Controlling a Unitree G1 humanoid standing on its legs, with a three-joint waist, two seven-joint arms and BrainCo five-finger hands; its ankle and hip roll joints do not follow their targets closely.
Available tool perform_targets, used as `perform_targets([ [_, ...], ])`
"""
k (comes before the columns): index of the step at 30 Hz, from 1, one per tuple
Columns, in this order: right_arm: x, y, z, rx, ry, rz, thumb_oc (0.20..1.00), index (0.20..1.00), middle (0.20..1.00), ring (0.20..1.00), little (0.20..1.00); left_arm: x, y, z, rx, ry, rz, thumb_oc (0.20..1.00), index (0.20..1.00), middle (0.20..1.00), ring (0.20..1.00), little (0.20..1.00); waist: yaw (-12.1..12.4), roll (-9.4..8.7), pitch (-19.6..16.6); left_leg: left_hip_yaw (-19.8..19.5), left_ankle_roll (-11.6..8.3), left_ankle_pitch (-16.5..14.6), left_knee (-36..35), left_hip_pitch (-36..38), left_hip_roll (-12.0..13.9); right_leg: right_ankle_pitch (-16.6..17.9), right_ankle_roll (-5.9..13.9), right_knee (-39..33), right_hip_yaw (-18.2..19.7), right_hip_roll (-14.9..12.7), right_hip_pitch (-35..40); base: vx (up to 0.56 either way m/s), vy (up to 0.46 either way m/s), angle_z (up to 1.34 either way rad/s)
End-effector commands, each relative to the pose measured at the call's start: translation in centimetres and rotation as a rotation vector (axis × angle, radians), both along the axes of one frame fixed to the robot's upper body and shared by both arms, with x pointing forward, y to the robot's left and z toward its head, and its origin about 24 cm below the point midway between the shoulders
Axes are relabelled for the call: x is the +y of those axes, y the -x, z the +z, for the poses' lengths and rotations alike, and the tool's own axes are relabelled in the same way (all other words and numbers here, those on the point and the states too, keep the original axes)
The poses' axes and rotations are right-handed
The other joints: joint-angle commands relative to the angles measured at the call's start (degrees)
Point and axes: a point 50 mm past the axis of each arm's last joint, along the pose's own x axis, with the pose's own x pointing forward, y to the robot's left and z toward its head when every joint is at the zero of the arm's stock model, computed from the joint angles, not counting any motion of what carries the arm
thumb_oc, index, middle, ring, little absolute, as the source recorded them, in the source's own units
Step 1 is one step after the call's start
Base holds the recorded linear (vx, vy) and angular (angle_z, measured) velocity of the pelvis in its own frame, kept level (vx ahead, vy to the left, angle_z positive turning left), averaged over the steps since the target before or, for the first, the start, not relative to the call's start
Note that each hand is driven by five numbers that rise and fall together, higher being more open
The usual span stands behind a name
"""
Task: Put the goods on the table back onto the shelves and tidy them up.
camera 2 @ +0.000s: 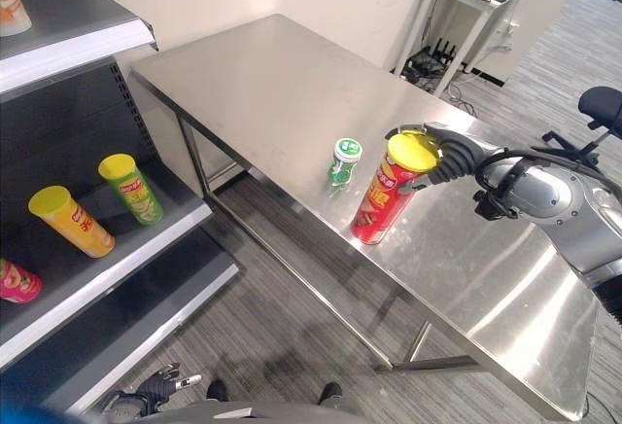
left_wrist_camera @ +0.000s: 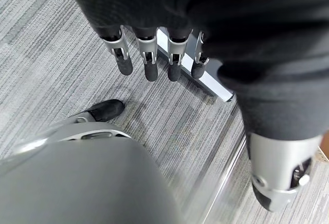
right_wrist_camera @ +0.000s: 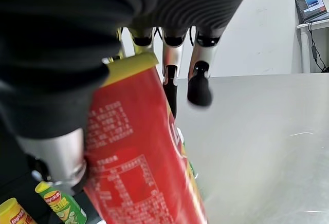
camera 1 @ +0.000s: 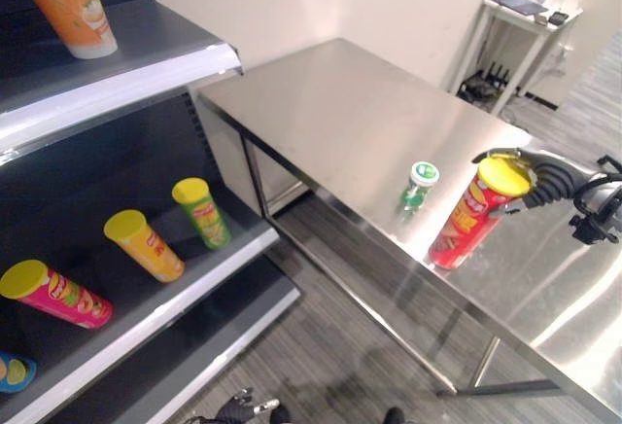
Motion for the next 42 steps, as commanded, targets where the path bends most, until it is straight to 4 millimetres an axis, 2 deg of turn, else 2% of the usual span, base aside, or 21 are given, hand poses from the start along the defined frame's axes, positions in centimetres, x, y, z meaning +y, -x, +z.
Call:
perform_targets([
  [1,-0.4,-0.1,2.7,-0.125,-0.033,-0.015,0.200,0.200,0.200,0.200,0.200,-0.3,-2.1,0.5,-0.063,-0.008,-0.034,1.000,1.000,1.000,1.000,1.000,1.69,1.64,-0.66,2.63,-5.23,-0.24,0.35,1.81,5.75,-1.99,2.01,1.07,0.35,-0.51,1.38,0.00,0.000,0.00],
  [4,-2.1,0.8,5.3,-0.265,-0.060,-0.081,0.200,0.200,0.200,0.200,0.200,-0.3,-2.0,0.4,-0.065,-0.011,-0.030,1.000,1.000,1.000,1.000,1.000,0.87,1.58,-0.81,2.73,-5.13,-0.40,0.35,1.89,5.78,-1.92,2.11,1.09,0.58,-0.53,1.15,0.00,0.001,0.01],
  [7,-3.0,1.4,6.8,-0.345,-0.070,-0.118,0.200,0.200,0.200,0.200,0.200,-0.2,-2.0,0.5,-0.065,-0.016,-0.030,1.000,1.000,1.000,1.000,1.000,0.73,1.48,-0.94,2.84,-5.05,-0.54,0.35,1.95,5.79,-1.87,2.18,1.11,0.70,-0.55,1.06,0.00,0.000,-0.02],
  [8,-3.6,2.0,8.3,-0.434,-0.076,-0.151,0.200,0.200,0.200,0.200,0.200,0.0,-2.0,0.5,-0.067,-0.021,-0.023,1.000,1.000,1.000,1.000,1.000,0.31,1.36,-1.13,2.95,-5.03,-0.65,0.35,2.04,5.80,-1.75,2.22,1.12,0.84,-0.56,0.96,0.01,0.001,-0.03],
  [12,-4.2,3.0,10.4,-0.564,-0.094,-0.178,0.200,0.200,0.200,0.200,0.200,0.0,-2.1,0.5,-0.070,-0.024,-0.015,1.000,1.000,1.000,1.000,1.000,-0.01,1.14,-1.34,3.19,-4.92,-0.84,0.35,2.09,5.81,-1.56,2.29,1.10,1.07,-0.57,0.88,0.00,-0.002,-0.01],
  [13,-4.1,3.6,11.6,-0.638,-0.084,-0.181,0.200,0.200,0.200,0.200,0.200,0.2,-2.1,0.5,-0.070,-0.032,-0.012,1.000,1.000,1.000,1.000,1.000,-0.16,1.06,-1.45,3.28,-4.81,-1.00,0.35,2.27,5.79,-1.55,2.33,1.07,1.35,-0.54,0.83,0.00,-0.008,-0.06],
  [14,-4.1,3.6,11.6,-0.638,-0.084,-0.182,0.200,0.200,0.200,0.200,0.200,0.2,-2.1,0.5,-0.070,-0.032,-0.013,1.000,1.000,1.000,1.000,1.000,-0.13,1.05,-1.44,3.29,-4.81,-1.00,0.35,2.28,5.79,-1.55,2.33,1.07,1.35,-0.54,0.83,0.00,-0.018,-0.04],
  [15,-3.9,4.2,12.9,-0.708,-0.061,-0.181,0.200,0.200,0.200,0.200,0.200,0.4,-2.2,0.6,-0.076,-0.038,-0.009,1.000,1.000,1.000,1.000,1.000,-0.30,1.02,-1.67,3.26,-4.74,-1.11,0.35,2.43,5.87,-1.57,2.32,1.07,1.61,-0.55,0.82,0.00,0.000,0.00],
  [17,-3.6,4.5,13.7,-0.748,-0.050,-0.174,0.200,0.200,0.200,0.200,0.200,0.6,-2.4,0.8,-0.085,-0.046,-0.011,1.000,1.000,1.000,1.000,1.000,-0.23,0.98,-1.74,3.33,-4.73,-1.15,0.35,2.47,5.90,-1.54,2.29,1.04,1.83,-0.51,0.70,-0.01,-0.018,-0.05],
  [25,-2.0,4.7,15.5,-0.809,-0.056,-0.097,0.200,0.200,0.200,0.200,0.200,1.2,-2.3,1.0,-0.091,-0.060,0.000,1.000,1.000,1.000,1.000,1.000,0.10,1.13,-1.96,3.31,-4.92,-0.83,0.35,2.86,6.37,-2.13,1.82,1.01,2.09,0.04,1.05,-0.02,-0.035,-0.06],
  [29,-0.8,4.7,16.3,-0.835,-0.104,-0.027,0.200,0.200,0.200,0.200,0.200,1.7,-2.1,1.1,-0.096,-0.069,0.032,1.000,1.000,1.000,1.000,1.000,0.60,1.31,-2.26,3.18,-5.49,-0.26,0.53,2.85,7.49,-3.11,1.20,0.92,2.22,1.08,1.21,-0.02,-0.100,0.00],
  [34,0.7,5.5,17.6,-0.886,-0.198,0.090,0.200,0.200,0.200,0.200,0.200,2.4,-2.0,1.3,-0.120,-0.077,0.097,1.000,1.000,1.000,1.000,1.000,1.93,2.01,-1.38,1.65,-7.19,2.28,2.22,1.11,10.93,-6.09,-0.97,0.58,2.42,4.39,1.79,-0.04,-0.157,0.03],
  [37,1.2,6.2,17.9,-0.907,-0.224,0.134,0.200,0.200,0.200,0.200,0.200,2.5,-1.6,1.3,-0.118,-0.076,0.119,1.000,1.000,1.000,1.000,1.000,2.50,2.53,-0.84,0.69,-7.96,3.42,3.18,-0.08,12.04,-7.05,-1.66,0.58,2.25,5.41,2.02,-0.06,-0.102,0.22],
  [38,1.5,7.0,18.3,-0.933,-0.242,0.171,0.200,0.200,0.200,0.200,0.200,2.6,-1.4,1.3,-0.124,-0.075,0.138,1.000,1.000,1.000,1.000,1.000,3.02,3.05,-0.08,-0.28,-9.28,5.93,3.54,-2.23,13.48,-8.03,-2.00,0.58,1.08,6.13,1.97,-0.09,-0.127,0.28],
  [39,1.4,7.0,18.3,-0.933,-0.242,0.170,0.200,0.200,0.200,0.200,0.200,2.6,-1.4,1.3,-0.124,-0.075,0.137,1.000,1.000,1.000,1.000,1.000,3.02,3.03,-0.10,-0.34,-9.28,5.94,3.56,-2.30,13.49,-8.03,-2.00,0.58,1.03,6.14,1.95,-0.17,-0.090,0.38],
  [41,2.0,8.1,18.8,-0.991,-0.238,0.212,0.200,0.200,0.200,0.200,0.200,2.7,-1.4,1.5,-0.144,-0.074,0.156,1.000,1.000,1.000,1.000,1.000,3.16,3.68,0.91,3.71,-9.54,10.81,3.14,-5.16,16.21,-8.24,-2.20,0.58,-2.38,5.68,2.08,-0.14,-0.017,0.56],
  [42,2.1,8.4,18.9,-1.003,-0.232,0.219,0.200,0.200,0.200,0.200,0.200,2.7,-1.4,1.5,-0.147,-0.076,0.156,1.000,1.000,1.000,1.000,1.000,2.64,3.64,0.67,6.10,-10.05,11.05,2.61,-4.60,17.55,-9.17,-2.05,0.58,-2.51,5.46,2.41,-0.11,0.008,0.90],
])
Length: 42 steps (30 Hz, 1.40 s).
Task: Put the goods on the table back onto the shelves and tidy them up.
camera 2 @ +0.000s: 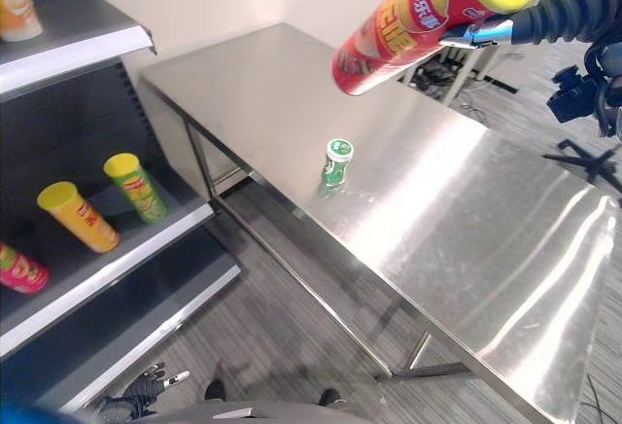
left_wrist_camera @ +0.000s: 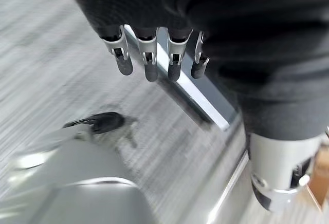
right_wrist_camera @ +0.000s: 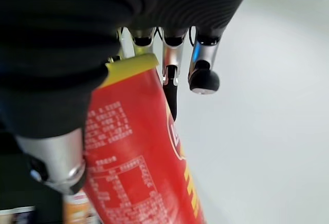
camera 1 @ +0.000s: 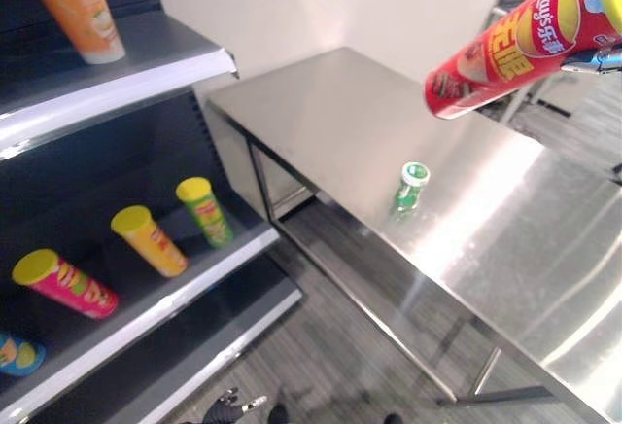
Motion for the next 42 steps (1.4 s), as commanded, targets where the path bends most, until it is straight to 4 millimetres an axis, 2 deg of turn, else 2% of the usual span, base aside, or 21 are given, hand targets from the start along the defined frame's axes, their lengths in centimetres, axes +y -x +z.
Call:
perform_targets([
  [1,0.1,2.5,3.2,-0.191,-0.065,0.056,0.200,0.200,0.200,0.200,0.200,1.5,-2.5,1.3,-0.109,-0.054,0.001,1.000,1.000,1.000,1.000,1.000,0.31,-1.85,-0.10,12.00,-5.88,7.24,2.18,0.20,12.95,-6.32,1.45,0.62,1.23,-1.26,1.11,-0.11,0.034,1.18],
  [4,0.6,2.3,3.1,-0.196,-0.045,0.062,0.200,0.200,0.200,0.200,0.200,1.6,-2.3,1.4,-0.118,-0.052,0.011,1.000,1.000,1.000,1.000,1.000,0.50,-1.75,0.02,13.62,-6.24,6.69,4.53,2.04,14.33,-4.95,1.47,0.84,0.07,-2.78,-0.06,-0.17,0.108,0.61],
  [10,1.3,1.6,2.9,-0.160,0.068,-0.013,0.200,0.200,0.200,0.200,0.200,1.8,-2.8,1.7,-0.150,-0.066,0.014,1.000,1.000,1.000,1.000,1.000,-2.94,-0.36,-2.43,11.30,-6.49,8.37,10.67,11.14,15.06,2.74,4.20,1.85,-7.35,-13.26,-6.55,-0.25,0.261,0.68],
  [12,1.1,1.6,2.9,-0.156,0.069,-0.028,0.200,0.200,0.200,0.200,0.200,1.8,-2.8,1.7,-0.150,-0.068,0.010,1.000,1.000,1.000,1.000,1.000,-3.37,-0.18,-2.76,10.78,-6.49,8.30,10.74,11.87,14.79,3.76,4.71,2.19,-7.97,-14.78,-7.19,-0.16,0.264,1.36],
  [15,-0.2,1.7,2.7,-0.157,0.070,-0.111,0.200,0.200,0.200,0.200,0.200,1.6,-2.8,1.7,-0.156,-0.063,-0.013,1.000,1.000,1.000,1.000,1.000,-5.34,0.69,-3.33,7.58,-6.49,4.68,8.40,12.70,12.22,8.39,8.29,4.13,-7.91,-20.89,-9.01,-0.14,0.379,1.34],
  [17,-1.0,1.9,2.4,-0.154,0.058,-0.151,0.200,0.200,0.200,0.200,0.200,1.4,-2.6,1.7,-0.145,-0.055,-0.030,1.000,1.000,1.000,1.000,1.000,-5.92,0.84,-3.50,6.89,-6.49,1.26,7.29,12.74,11.43,9.79,9.00,4.62,-7.88,-22.43,-8.95,-0.04,0.219,1.36],
  [20,-2.7,2.0,1.5,-0.161,0.014,-0.231,0.200,0.200,0.200,0.200,0.200,1.3,-2.2,1.4,-0.114,-0.059,-0.061,1.000,1.000,1.000,1.000,1.000,-6.41,0.54,-3.31,8.08,-6.49,-8.64,4.35,12.81,9.24,12.79,9.93,5.17,-7.58,-26.26,-9.09,-0.14,0.409,0.50],
  [21,-4.5,2.1,-0.1,-0.147,-0.038,-0.315,0.200,0.200,0.200,0.200,0.200,2.1,-2.0,1.6,-0.088,-0.091,-0.114,1.000,1.000,1.000,1.000,1.000,-5.92,-1.32,-2.35,8.70,-5.09,-10.95,0.37,13.48,5.01,18.66,9.93,5.94,-9.41,-30.29,-7.89,-0.20,0.479,0.36],
  [23,-4.9,2.5,-0.4,-0.147,-0.045,-0.328,0.200,0.200,0.200,0.200,0.200,2.4,-2.2,1.8,-0.087,-0.100,-0.127,1.000,1.000,1.000,1.000,1.000,-5.35,-2.30,-2.02,8.54,-4.72,-10.93,0.23,13.79,4.25,19.19,9.93,5.64,-9.50,-30.97,-7.46,-0.14,0.326,0.50],
  [27,-6.9,2.7,-2.0,-0.103,-0.097,-0.422,0.200,0.200,0.200,0.200,0.200,3.7,-2.1,2.1,-0.063,-0.129,-0.122,1.000,1.000,1.000,1.000,1.000,-5.82,-4.36,-0.43,9.07,-2.56,-13.47,-0.52,13.20,-0.70,24.67,9.93,5.60,-10.47,-34.17,-6.19,-0.18,0.347,0.11],
  [28,-6.8,2.8,-2.5,-0.087,-0.100,-0.416,0.200,0.200,0.200,0.200,0.200,4.1,-2.0,2.2,-0.051,-0.141,-0.122,1.000,1.000,1.000,1.000,1.000,-7.13,-4.49,0.73,8.31,-1.54,-12.91,-0.52,13.07,-0.97,25.17,9.93,6.88,-7.63,-33.21,-6.83,-0.18,0.393,-0.07],
  [29,-6.5,2.6,-2.7,-0.058,-0.111,-0.383,0.200,0.200,0.200,0.200,0.200,4.6,-2.0,2.4,-0.043,-0.161,-0.129,1.000,1.000,1.000,1.000,1.000,-7.21,-4.68,1.53,8.55,-0.11,-12.52,-0.52,13.45,-1.88,19.97,9.93,10.38,-2.95,-29.79,-8.33,-0.18,0.392,0.02],
  [30,-6.5,2.5,-2.7,-0.058,-0.111,-0.382,0.200,0.200,0.200,0.200,0.200,4.6,-2.0,2.4,-0.043,-0.161,-0.128,1.000,1.000,1.000,1.000,1.000,-7.13,-4.69,1.53,8.69,-0.13,-12.54,-0.52,13.51,-1.87,19.84,9.93,10.57,-2.72,-29.79,-8.53,-0.14,0.459,0.16],
  [32,-5.5,1.7,-3.1,0.009,-0.089,-0.312,0.200,0.200,0.200,0.200,0.200,4.8,-2.4,2.6,-0.052,-0.169,-0.133,1.000,1.000,1.000,1.000,1.000,-8.19,-4.96,1.97,8.24,2.80,-11.48,-0.52,13.26,-3.92,9.37,9.23,17.41,4.73,-18.92,-11.28,-0.10,0.356,-0.21],
  [33,-5.4,1.7,-3.1,0.010,-0.088,-0.308,0.200,0.200,0.200,0.200,0.200,4.8,-2.4,2.6,-0.052,-0.168,-0.130,1.000,1.000,1.000,1.000,1.000,-8.02,-4.84,1.87,8.61,2.65,-11.67,-0.52,13.35,-3.71,8.50,9.16,18.43,5.27,-18.84,-11.95,-0.16,0.220,-0.49],
  [35,-4.7,1.3,-3.2,0.042,-0.062,-0.268,0.200,0.200,0.200,0.200,0.200,4.7,-2.6,2.6,-0.061,-0.162,-0.111,1.000,1.000,1.000,1.000,1.000,-8.53,-4.88,1.52,9.16,4.31,-9.00,-0.52,11.40,-5.28,2.15,5.94,22.85,5.94,-12.20,-13.24,-0.18,0.198,-0.22],
  [36,-4.5,1.3,-3.2,0.063,-0.059,-0.245,0.200,0.200,0.200,0.200,0.200,4.3,-3.2,2.6,-0.081,-0.148,-0.099,1.000,1.000,1.000,1.000,1.000,-9.51,-5.21,0.93,8.30,4.97,-7.62,-0.52,10.02,-6.48,-1.92,4.10,24.68,9.26,-5.08,-13.31,-0.09,0.135,-0.05],
  [37,-4.5,1.2,-3.2,0.063,-0.059,-0.244,0.200,0.200,0.200,0.200,0.200,4.3,-3.2,2.6,-0.081,-0.148,-0.098,1.000,1.000,1.000,1.000,1.000,-9.42,-5.20,0.83,8.46,4.90,-7.69,-0.52,10.01,-6.47,-2.14,4.03,24.94,9.43,-5.07,-13.52,-0.12,0.127,0.21],
  [38,-4.1,1.2,-2.9,0.058,-0.056,-0.215,0.200,0.200,0.200,0.200,0.200,3.6,-3.3,2.3,-0.082,-0.126,-0.105,1.000,1.000,1.000,1.000,1.000,-9.30,-5.61,0.12,8.30,5.62,-6.96,-0.52,9.07,-7.54,-3.90,2.68,26.36,10.51,-0.99,-12.94,-0.11,0.051,0.22],
  [39,-3.9,1.2,-2.8,0.052,-0.046,-0.208,0.200,0.200,0.200,0.200,0.200,3.4,-3.3,2.3,-0.083,-0.122,-0.114,1.000,1.000,1.000,1.000,1.000,-8.98,-5.97,-0.25,8.64,5.85,-6.63,-0.52,8.58,-7.92,-4.09,2.35,26.44,10.39,0.15,-12.45,-0.17,0.032,0.07],
  [42,-2.8,0.7,-2.4,0.047,-0.020,-0.166,0.200,0.200,0.200,0.200,0.200,3.2,-2.8,2.1,-0.087,-0.113,-0.098,1.000,1.000,1.000,1.000,1.000,-6.08,-7.72,-2.32,11.01,5.05,-5.49,-0.40,6.23,-7.94,-6.37,0.23,13.17,9.85,1.83,-4.63,-0.14,-0.107,-0.28],
])
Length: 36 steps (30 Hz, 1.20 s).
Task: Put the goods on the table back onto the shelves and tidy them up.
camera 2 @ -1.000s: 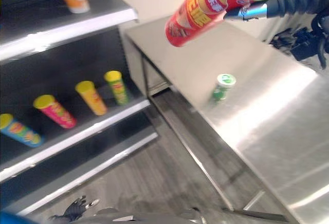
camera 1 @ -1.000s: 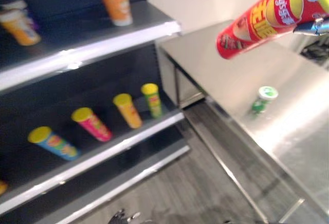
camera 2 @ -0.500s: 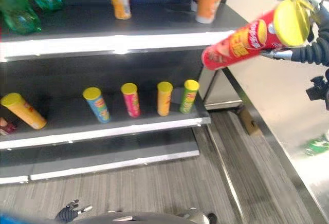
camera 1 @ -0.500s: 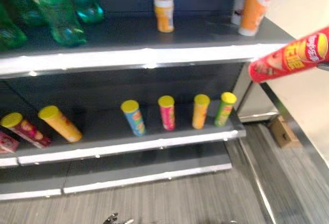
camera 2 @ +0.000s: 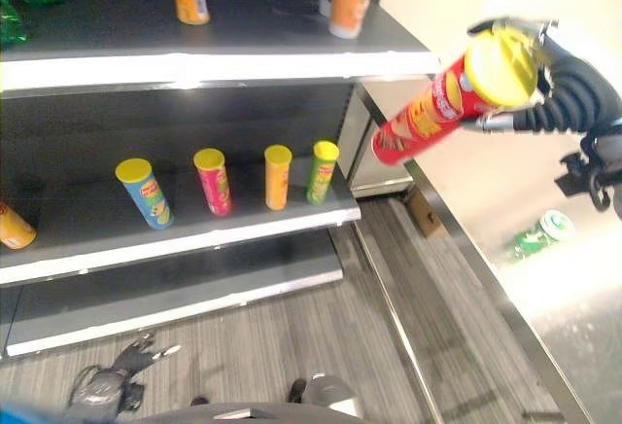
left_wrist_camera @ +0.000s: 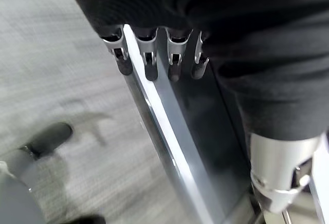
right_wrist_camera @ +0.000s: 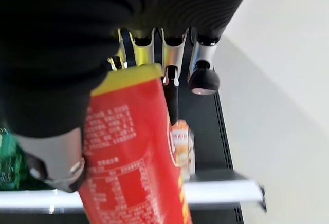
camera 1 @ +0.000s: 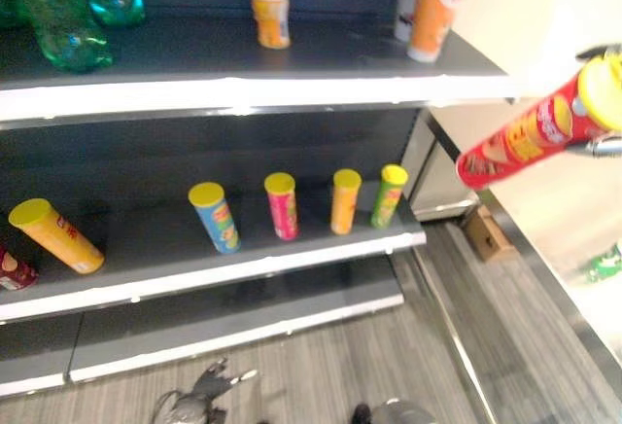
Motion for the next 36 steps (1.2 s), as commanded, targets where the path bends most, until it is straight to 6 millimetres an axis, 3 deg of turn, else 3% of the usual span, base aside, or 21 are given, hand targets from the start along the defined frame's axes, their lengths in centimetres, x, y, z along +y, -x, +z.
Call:
perform_targets([
  [1,0.5,0.1,2.1,-0.103,-0.103,0.093,0.200,0.200,0.200,0.200,0.200,2.4,1.8,0.4,0.018,-0.047,0.070,1.000,1.000,1.000,1.000,1.000,5.76,-4.60,-3.60,3.63,0.18,-1.55,-1.07,-1.49,-3.05,1.32,4.44,-2.21,-3.13,-1.01,2.02,-0.14,-0.142,-0.35],
  [5,1.9,-0.2,2.8,-0.094,-0.068,0.156,0.200,0.200,0.200,0.200,0.200,2.1,2.5,0.1,0.026,-0.028,0.107,1.000,1.000,1.000,1.000,1.000,7.93,-4.85,-4.23,5.30,-1.19,1.34,-0.23,-4.85,-1.15,3.11,4.59,-10.86,-0.66,0.80,4.77,-0.10,-0.089,-0.73],
  [8,2.6,-0.2,2.9,-0.079,-0.055,0.194,0.200,0.200,0.200,0.200,0.200,2.0,2.7,-0.1,0.036,-0.025,0.106,1.000,1.000,1.000,1.000,1.000,8.24,-4.64,-3.85,4.48,-1.49,1.73,0.96,-6.53,-0.45,2.36,4.27,-11.02,0.15,1.08,4.72,-0.10,-0.073,0.01],
  [12,5.5,0.1,2.9,-0.073,0.012,0.317,0.200,0.200,0.200,0.200,0.200,2.0,1.8,0.1,0.006,-0.029,0.118,1.000,1.000,1.000,1.000,1.000,9.88,-4.49,-0.68,2.69,-2.67,1.83,9.38,-13.33,1.32,1.73,3.21,-11.02,-0.97,0.34,4.65,-0.16,-0.092,0.27],
  [15,7.1,-0.5,2.4,-0.043,0.044,0.372,0.200,0.200,0.200,0.200,0.200,2.0,2.0,0.0,0.004,-0.019,0.154,1.000,1.000,1.000,1.000,1.000,10.43,-4.06,-0.18,3.00,-3.95,1.81,10.01,-12.81,3.50,2.31,3.20,-11.02,-2.38,-0.80,4.55,-0.10,0.027,0.27],
  [17,7.2,-0.6,2.5,-0.043,0.047,0.377,0.200,0.200,0.200,0.200,0.200,1.9,2.1,0.0,0.004,-0.016,0.159,1.000,1.000,1.000,1.000,1.000,10.12,-3.92,-0.17,2.99,-3.96,1.81,10.00,-12.75,3.51,2.31,3.20,-11.02,-2.39,-0.79,4.61,-0.05,0.077,0.31],
  [18,8.9,-1.1,1.4,0.017,0.056,0.456,0.200,0.200,0.200,0.200,0.200,1.9,2.5,-0.2,0.018,-0.016,0.178,1.000,1.000,1.000,1.000,1.000,10.10,-4.01,0.03,0.80,-4.87,1.28,10.27,-9.58,7.55,4.08,3.46,-11.02,-3.76,-3.51,3.58,-0.07,0.164,0.22],
  [20,9.4,-1.3,0.8,0.047,0.070,0.471,0.200,0.200,0.200,0.200,0.200,1.9,2.5,-0.2,0.018,-0.022,0.190,1.000,1.000,1.000,1.000,1.000,9.18,-3.45,-0.28,-0.45,-5.47,1.99,9.55,-6.90,11.29,4.50,3.75,-10.83,-4.83,-5.02,2.28,-0.08,0.163,0.05],
  [21,9.4,-1.3,0.8,0.047,0.071,0.471,0.200,0.200,0.200,0.200,0.200,1.9,2.5,-0.3,0.019,-0.021,0.191,1.000,1.000,1.000,1.000,1.000,9.07,-3.36,-0.28,-0.53,-5.54,2.02,9.49,-6.86,11.36,4.47,3.72,-10.85,-4.92,-4.93,2.35,-0.04,0.123,0.37],
  [23,9.5,-1.3,0.5,0.058,0.091,0.469,0.200,0.200,0.200,0.200,0.200,1.7,2.3,-0.2,0.009,-0.021,0.189,1.000,1.000,1.000,1.000,1.000,8.28,-1.91,-0.76,-1.79,-6.89,4.40,7.96,-4.25,14.25,4.46,4.20,-10.70,-5.57,-5.50,1.85,0.00,0.257,0.56],
  [25,9.4,-1.3,0.2,0.067,0.102,0.451,0.200,0.200,0.200,0.200,0.200,1.4,2.1,-0.3,0.004,-0.018,0.180,1.000,1.000,1.000,1.000,1.000,7.32,0.35,-0.94,-3.94,-9.29,8.94,6.71,-2.52,18.08,4.08,5.33,-10.38,-5.82,-7.20,1.49,0.01,0.435,0.37],
  [27,9.3,-1.3,0.2,0.068,0.100,0.445,0.200,0.200,0.200,0.200,0.200,1.3,2.2,-0.3,0.011,-0.018,0.175,1.000,1.000,1.000,1.000,1.000,7.02,1.02,-0.74,-4.09,-9.85,11.17,6.38,-2.56,19.11,5.01,5.28,-9.88,-7.21,-7.88,0.86,-0.05,0.242,0.52],
  [29,8.9,-1.5,-0.4,0.080,0.095,0.420,0.200,0.200,0.200,0.200,0.200,1.2,2.1,-0.4,0.016,-0.020,0.163,1.000,1.000,1.000,1.000,1.000,6.10,2.32,-0.74,-4.63,-10.84,12.34,5.42,-1.51,20.43,5.40,7.31,-9.40,-7.23,-10.92,1.04,0.01,0.486,0.63],
  [32,8.6,-1.4,-0.9,0.094,0.105,0.394,0.200,0.200,0.200,0.200,0.200,1.2,1.8,-0.3,0.011,-0.023,0.146,1.000,1.000,1.000,1.000,1.000,6.28,2.88,-0.86,-6.97,-10.84,9.54,5.52,-2.45,19.10,6.32,8.13,-7.95,-7.31,-12.99,0.74,-0.01,0.313,0.54],
  [33,8.3,-1.4,-1.1,0.106,0.088,0.390,0.200,0.200,0.200,0.200,0.200,1.1,1.8,-0.3,0.015,-0.025,0.136,1.000,1.000,1.000,1.000,1.000,6.09,2.94,-1.11,-6.93,-10.84,6.36,5.42,-2.47,18.20,6.65,8.65,-7.46,-7.25,-13.85,1.07,0.11,0.356,0.46],
  [34,8.0,-1.5,-1.4,0.108,0.074,0.370,0.200,0.200,0.200,0.200,0.200,1.2,1.5,-0.2,0.011,-0.032,0.123,1.000,1.000,1.000,1.000,1.000,6.29,2.47,-0.84,-6.19,-10.45,1.42,6.82,-3.42,16.28,8.09,9.57,-6.05,-7.12,-16.97,1.38,0.13,0.484,0.47],
  [36,7.5,-1.7,-1.9,0.121,0.054,0.346,0.200,0.200,0.200,0.200,0.200,1.4,1.3,0.0,0.007,-0.043,0.092,1.000,1.000,1.000,1.000,1.000,6.45,1.78,-0.53,-5.44,-9.38,-1.73,5.89,-3.23,13.19,10.20,11.09,-4.94,-7.49,-20.45,1.54,0.10,0.470,0.37],
])
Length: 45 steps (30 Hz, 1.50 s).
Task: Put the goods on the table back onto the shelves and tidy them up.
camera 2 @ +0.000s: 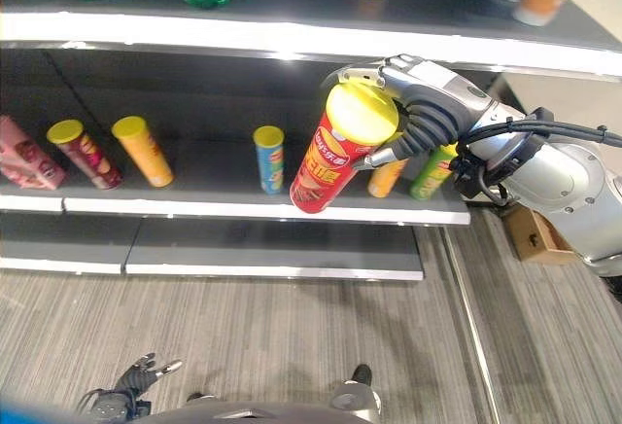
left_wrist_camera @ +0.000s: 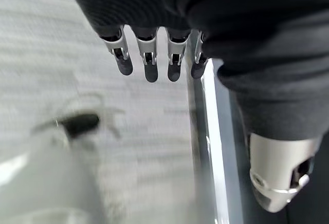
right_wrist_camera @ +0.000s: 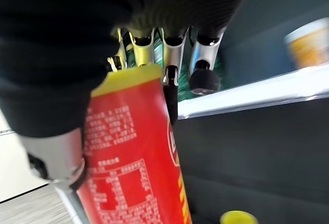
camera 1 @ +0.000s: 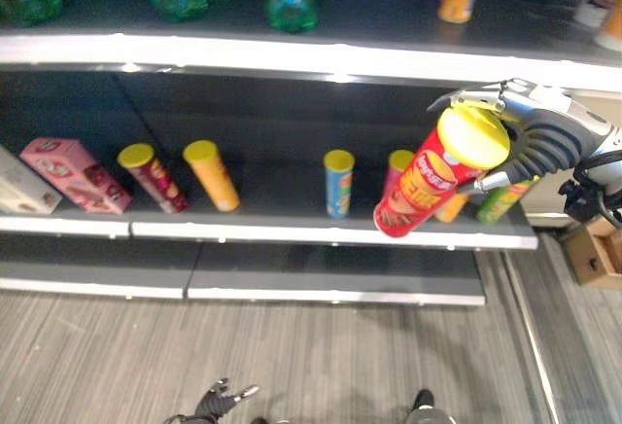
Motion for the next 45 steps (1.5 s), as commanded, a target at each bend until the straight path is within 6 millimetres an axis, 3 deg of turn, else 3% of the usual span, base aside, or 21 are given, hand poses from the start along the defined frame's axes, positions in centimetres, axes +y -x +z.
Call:
perform_targets([
  [1,-0.7,0.2,1.3,-0.084,-0.093,-0.032,0.200,0.200,0.200,0.200,0.200,-0.4,-1.4,0.4,-0.048,-0.006,-0.069,1.000,1.000,1.000,1.000,1.000,0.31,-0.70,-0.69,1.27,1.33,-0.52,-2.32,0.81,1.76,-2.30,5.14,3.21,0.79,-5.50,-0.90,0.07,0.447,0.21],
  [3,-0.8,-0.1,0.8,-0.084,-0.097,-0.052,0.200,0.200,0.200,0.200,0.200,0.1,-1.5,0.7,-0.050,-0.025,-0.078,1.000,1.000,1.000,1.000,1.000,0.76,-1.54,-0.33,2.86,3.37,-0.86,-6.43,3.20,-2.79,2.64,6.11,5.29,1.00,-9.62,-2.13,0.06,0.391,0.19],
  [8,-0.7,-0.6,0.0,-0.053,-0.102,-0.064,0.200,0.200,0.200,0.200,0.200,1.0,-1.0,1.0,-0.041,-0.040,-0.051,1.000,1.000,1.000,1.000,1.000,1.69,-1.18,1.08,3.89,6.45,-3.63,-8.47,5.34,-7.52,6.60,6.57,12.98,0.18,-14.27,-4.60,0.04,0.396,-0.11],
  [10,-1.1,-0.8,-0.5,-0.025,-0.113,-0.082,0.200,0.200,0.200,0.200,0.200,1.2,-1.2,1.1,-0.034,-0.049,-0.068,1.000,1.000,1.000,1.000,1.000,0.16,-1.76,1.77,3.71,7.70,-2.74,-8.47,4.55,-9.01,3.92,4.31,15.40,3.70,-10.95,-6.40,0.01,0.299,-0.08],
  [11,-1.5,-0.8,-0.8,0.000,-0.110,-0.094,0.200,0.200,0.200,0.200,0.200,1.3,-1.1,1.1,-0.028,-0.045,-0.071,1.000,1.000,1.000,1.000,1.000,-0.50,-1.44,1.92,2.81,8.43,-2.81,-8.47,4.61,-9.59,-1.07,3.01,16.37,8.65,-4.49,-8.92,0.06,0.300,0.12],
  [13,-1.3,-0.8,-0.8,0.010,-0.111,-0.083,0.200,0.200,0.200,0.200,0.200,1.1,-1.0,1.0,-0.022,-0.038,-0.079,1.000,1.000,1.000,1.000,1.000,-0.67,-0.92,2.21,2.21,8.84,-2.74,-8.47,4.63,-9.84,-5.31,1.11,14.97,9.29,1.45,-10.34,0.11,0.168,0.33],
  [15,-1.1,-1.0,-0.7,0.015,-0.110,-0.071,0.200,0.200,0.200,0.200,0.200,0.8,-1.0,0.8,-0.019,-0.028,-0.089,1.000,1.000,1.000,1.000,1.000,-0.70,-1.24,2.67,1.74,9.29,-2.98,-8.47,4.67,-10.94,-5.40,0.63,12.32,8.60,5.58,-12.40,0.06,0.063,0.16],
  [17,-1.0,-1.1,-0.7,0.016,-0.111,-0.068,0.200,0.200,0.200,0.200,0.200,0.6,-1.2,0.8,-0.020,-0.022,-0.094,1.000,1.000,1.000,1.000,1.000,-0.71,-1.74,2.83,1.56,9.48,-3.11,-8.47,4.67,-11.99,-4.34,0.71,10.35,7.03,6.81,-13.67,0.09,0.050,0.00],
  [18,-0.9,-1.1,-0.5,0.008,-0.098,-0.060,0.200,0.200,0.200,0.200,0.200,0.1,-1.7,0.8,-0.034,-0.007,-0.103,1.000,1.000,1.000,1.000,1.000,-0.96,-1.84,2.94,1.21,9.51,-4.08,-8.47,5.66,-12.71,-2.85,1.22,6.36,3.24,8.32,-14.17,0.18,0.036,0.09],
  [21,-0.8,-0.9,-0.4,0.004,-0.093,-0.054,0.200,0.200,0.200,0.200,0.200,-0.7,-2.2,0.7,-0.051,0.013,-0.139,1.000,1.000,1.000,1.000,1.000,-1.00,-2.92,2.00,1.50,9.37,-5.18,-8.47,6.32,-13.92,-2.06,0.55,-0.77,3.09,10.52,-9.92,0.18,-0.041,0.38],
  [24,-0.4,-0.8,-0.4,0.013,-0.091,-0.025,0.200,0.200,0.200,0.200,0.200,-1.4,-2.5,0.7,-0.073,0.032,-0.147,1.000,1.000,1.000,1.000,1.000,-1.35,-2.92,0.79,2.94,8.80,-5.79,-8.00,7.51,-13.61,-2.85,-0.05,-2.09,2.91,11.50,-7.55,0.17,-0.050,-0.04],
  [28,0.0,-0.5,-0.6,0.028,-0.092,0.006,0.200,0.200,0.200,0.200,0.200,-2.0,-3.1,0.8,-0.092,0.042,-0.165,1.000,1.000,1.000,1.000,1.000,-1.70,-3.46,1.23,3.57,6.44,-9.94,4.26,3.38,-12.51,-4.59,-1.38,-2.00,2.16,11.12,-5.21,0.14,-0.094,0.09],
  [29,0.3,-0.6,-0.4,0.016,-0.086,0.012,0.200,0.200,0.200,0.200,0.200,-2.1,-4.1,1.2,-0.129,0.041,-0.162,1.000,1.000,1.000,1.000,1.000,-0.57,-4.62,3.04,2.97,3.08,-8.27,16.69,-2.20,-11.40,-5.51,-2.55,-2.60,1.64,10.34,-3.09,0.01,-0.139,0.24],
  [30,0.3,-0.7,-0.3,0.012,-0.091,0.009,0.200,0.200,0.200,0.200,0.200,-2.2,-4.5,1.3,-0.143,0.039,-0.160,1.000,1.000,1.000,1.000,1.000,-0.01,-4.83,3.72,2.34,1.43,-6.46,21.87,-4.96,-10.20,-6.23,-3.35,-2.85,0.99,10.63,-2.20,0.01,-0.140,0.32],
  [31,0.3,-0.7,-0.3,0.011,-0.091,0.010,0.200,0.200,0.200,0.200,0.200,-2.2,-4.6,1.3,-0.144,0.039,-0.159,1.000,1.000,1.000,1.000,1.000,-0.18,-4.70,3.68,2.13,1.37,-6.66,22.37,-5.35,-10.00,-6.27,-3.42,-2.83,0.83,10.78,-2.28,0.04,-0.067,0.33],
  [32,0.3,-1.0,-0.7,0.017,-0.089,-0.005,0.200,0.200,0.200,0.200,0.200,-1.9,-4.6,1.5,-0.147,0.033,-0.145,1.000,1.000,1.000,1.000,1.000,0.32,-4.90,4.13,3.10,0.38,-3.57,23.76,-6.90,-6.13,-7.35,-3.61,-3.24,0.20,11.64,-0.83,0.09,0.006,0.33],
  [34,0.7,-1.1,-1.0,0.030,-0.077,0.010,0.200,0.200,0.200,0.200,0.200,-1.4,-4.0,1.5,-0.140,0.024,-0.133,1.000,1.000,1.000,1.000,1.000,1.15,-4.87,3.92,3.41,2.02,-3.64,17.09,-6.12,-2.87,-7.59,-2.55,-3.25,1.37,11.39,-0.63,0.16,0.106,0.07],
  [37,1.1,-1.2,-1.2,0.046,-0.073,0.032,0.200,0.200,0.200,0.200,0.200,-0.7,-3.6,1.5,-0.131,0.007,-0.122,1.000,1.000,1.000,1.000,1.000,1.88,-4.54,3.33,1.67,2.90,-2.00,7.21,-3.88,-1.00,-8.28,-1.88,-3.24,3.27,11.06,-0.99,0.16,0.207,-0.30],
  [38,1.4,-1.2,-1.1,0.049,-0.066,0.048,0.200,0.200,0.200,0.200,0.200,-0.2,-3.1,1.6,-0.123,-0.006,-0.102,1.000,1.000,1.000,1.000,1.000,2.84,-3.86,2.45,-3.40,2.67,3.52,-0.41,-5.12,2.16,-9.79,-1.18,-3.17,5.51,11.25,-1.26,0.15,0.162,-0.59],
  [40,1.0,-1.1,-1.1,0.043,-0.054,0.035,0.200,0.200,0.200,0.200,0.200,-0.1,-2.8,1.4,-0.112,-0.003,-0.092,1.000,1.000,1.000,1.000,1.000,2.68,-2.73,1.51,-5.05,1.73,5.29,-6.41,-3.63,4.12,-11.65,-0.74,-2.89,7.78,11.74,-0.05,0.28,0.239,-0.55],
  [45,0.8,-1.4,-1.9,0.066,-0.075,0.013,0.200,0.200,0.200,0.200,0.200,-0.6,-2.2,1.2,-0.091,0.000,-0.122,1.000,1.000,1.000,1.000,1.000,1.95,-0.59,0.39,-2.09,2.02,3.21,-7.45,0.29,0.36,-9.27,0.74,-0.67,9.36,8.83,0.77,0.21,0.269,-0.64],
])
